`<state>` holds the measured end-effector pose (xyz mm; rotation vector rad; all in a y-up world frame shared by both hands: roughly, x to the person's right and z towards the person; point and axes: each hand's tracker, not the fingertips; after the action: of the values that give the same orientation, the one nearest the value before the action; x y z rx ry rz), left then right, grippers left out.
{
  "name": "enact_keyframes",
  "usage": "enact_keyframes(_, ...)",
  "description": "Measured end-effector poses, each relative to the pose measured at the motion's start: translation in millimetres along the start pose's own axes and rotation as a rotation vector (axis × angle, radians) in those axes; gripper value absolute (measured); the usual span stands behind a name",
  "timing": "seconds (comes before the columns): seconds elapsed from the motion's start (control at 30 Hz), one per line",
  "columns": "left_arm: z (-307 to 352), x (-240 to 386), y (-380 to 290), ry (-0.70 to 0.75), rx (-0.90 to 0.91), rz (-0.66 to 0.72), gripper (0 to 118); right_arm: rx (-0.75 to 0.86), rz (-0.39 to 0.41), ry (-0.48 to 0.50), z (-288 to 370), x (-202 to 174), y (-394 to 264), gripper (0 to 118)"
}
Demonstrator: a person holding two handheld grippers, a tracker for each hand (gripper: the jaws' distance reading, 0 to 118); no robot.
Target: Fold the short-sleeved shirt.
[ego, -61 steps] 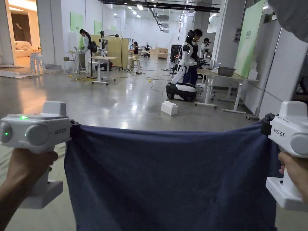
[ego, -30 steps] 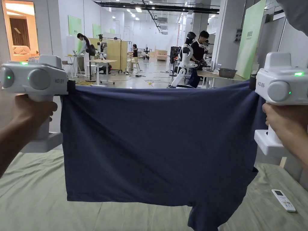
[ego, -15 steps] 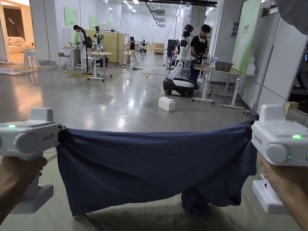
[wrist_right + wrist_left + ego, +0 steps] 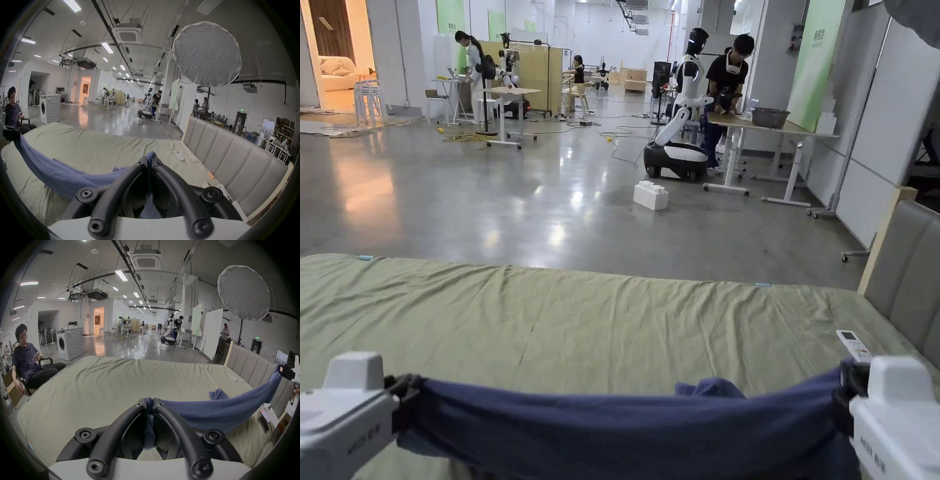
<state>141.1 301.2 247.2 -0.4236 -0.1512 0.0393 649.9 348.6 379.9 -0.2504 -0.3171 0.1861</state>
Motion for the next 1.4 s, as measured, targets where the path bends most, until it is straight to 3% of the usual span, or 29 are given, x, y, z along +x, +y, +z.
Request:
enact_keyframes(0.03, 5, -2, -14, -0.004, -0.017, 0.008, 7, 0.001, 0.035, 0.003, 11, -3, -13, 4)
enact_keyframes(0.33, 35, -11, -118, 0.016, -0.232, -0.006, 7, -0.275, 0.043, 0.076, 59, -15, -124, 4)
enact_keyframes(0.47, 37, -15, -148, 0.013, -0.290, 0.010, 7, -0.346, 0.082, 0.082, 64, -20, -156, 4)
enact_keyframes(1.0, 21, -25, -186, -0.017, -0.421, -0.109, 8, -0.534, 0.113, 0.090, 51, -33, -219, 4)
enact_keyframes(1.13, 28, -21, -193, -0.012, -0.461, -0.099, 21, -0.560, 0.116, 0.088, 51, -35, -231, 5)
enact_keyframes(1.23, 33, -26, -193, 0.006, -0.453, -0.045, 49, -0.562, 0.113, 0.084, 51, -37, -231, 21)
enact_keyframes(1.27, 35, -28, -189, 0.003, -0.433, -0.012, 65, -0.559, 0.112, 0.082, 51, -38, -229, 41)
enact_keyframes(1.3, 36, -33, -188, -0.003, -0.408, 0.010, 72, -0.546, 0.107, 0.079, 51, -39, -226, 58)
enact_keyframes(1.37, 40, -37, -178, -0.004, -0.343, 0.057, 74, -0.507, 0.097, 0.076, 51, -40, -216, 82)
enact_keyframes(1.4, 42, -38, -172, -0.005, -0.317, 0.069, 74, -0.481, 0.089, 0.074, 51, -42, -210, 82)
